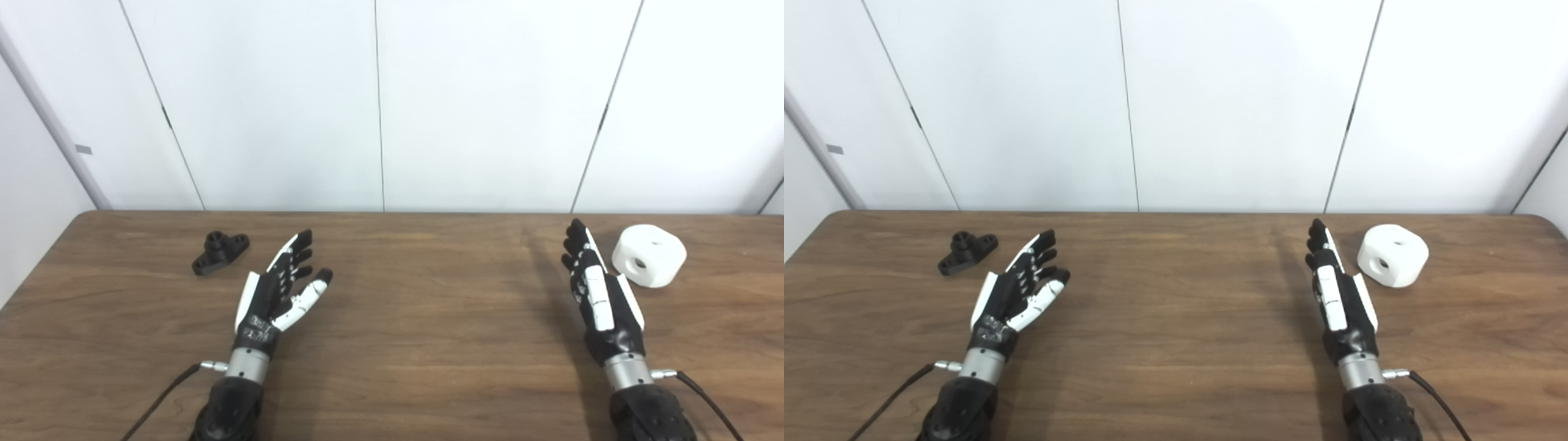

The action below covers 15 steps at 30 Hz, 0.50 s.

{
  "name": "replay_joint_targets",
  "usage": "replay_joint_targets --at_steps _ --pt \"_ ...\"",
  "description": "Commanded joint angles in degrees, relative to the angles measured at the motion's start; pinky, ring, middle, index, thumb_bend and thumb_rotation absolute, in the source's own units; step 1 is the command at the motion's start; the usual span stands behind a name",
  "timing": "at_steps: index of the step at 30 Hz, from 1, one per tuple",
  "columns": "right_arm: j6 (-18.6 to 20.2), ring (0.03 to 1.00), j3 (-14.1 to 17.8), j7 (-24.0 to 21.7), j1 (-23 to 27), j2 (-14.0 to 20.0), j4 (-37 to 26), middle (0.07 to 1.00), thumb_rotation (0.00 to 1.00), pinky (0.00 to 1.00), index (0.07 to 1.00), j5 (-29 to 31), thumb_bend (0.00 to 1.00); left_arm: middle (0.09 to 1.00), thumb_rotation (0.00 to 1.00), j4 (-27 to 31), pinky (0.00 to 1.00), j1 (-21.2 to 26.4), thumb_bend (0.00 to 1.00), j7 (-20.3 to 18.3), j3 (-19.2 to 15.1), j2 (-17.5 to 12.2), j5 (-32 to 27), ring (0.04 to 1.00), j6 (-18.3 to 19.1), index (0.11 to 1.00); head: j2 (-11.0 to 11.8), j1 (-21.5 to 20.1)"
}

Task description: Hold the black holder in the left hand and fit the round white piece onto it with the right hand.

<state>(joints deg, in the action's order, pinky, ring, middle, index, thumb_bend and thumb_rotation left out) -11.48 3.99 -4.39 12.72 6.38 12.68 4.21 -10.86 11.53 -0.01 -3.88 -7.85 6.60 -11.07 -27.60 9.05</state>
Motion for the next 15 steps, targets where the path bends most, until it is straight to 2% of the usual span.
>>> replay_joint_targets --at_steps 1,6,9,15 --pt "-1.4 1.000 0.1 -0.1 -2.6 0.0 3.1 1.000 1.00 1.00 1.000 0.2 0.43 0.878 0.30 2.3 0.80 -0.2 0.69 2.0 0.1 -2.3 4.2 0.861 0.7 0.896 0.1 0.3" --pt "-1.1 1.000 -0.1 -0.1 -2.7 -0.3 2.6 1.000 1.00 1.00 1.000 0.2 0.41 0.861 0.27 4.8 0.81 0.5 0.73 3.7 1.7 -7.6 15.2 0.845 3.1 0.900 0.1 0.4" --pt "-0.5 1.000 -0.2 0.3 -2.8 -0.5 2.3 1.000 1.00 1.00 1.000 -0.1 0.44 0.847 0.26 5.4 0.74 0.9 0.75 5.5 2.2 -10.7 21.3 0.818 3.8 0.876 0.2 0.3" --pt "-0.9 1.000 -0.5 0.7 -2.8 -0.9 2.5 1.000 1.00 1.00 1.000 -0.7 0.44 0.835 0.20 3.9 0.71 1.2 0.80 9.0 1.9 -17.1 27.3 0.812 0.6 0.825 0.5 0.2"
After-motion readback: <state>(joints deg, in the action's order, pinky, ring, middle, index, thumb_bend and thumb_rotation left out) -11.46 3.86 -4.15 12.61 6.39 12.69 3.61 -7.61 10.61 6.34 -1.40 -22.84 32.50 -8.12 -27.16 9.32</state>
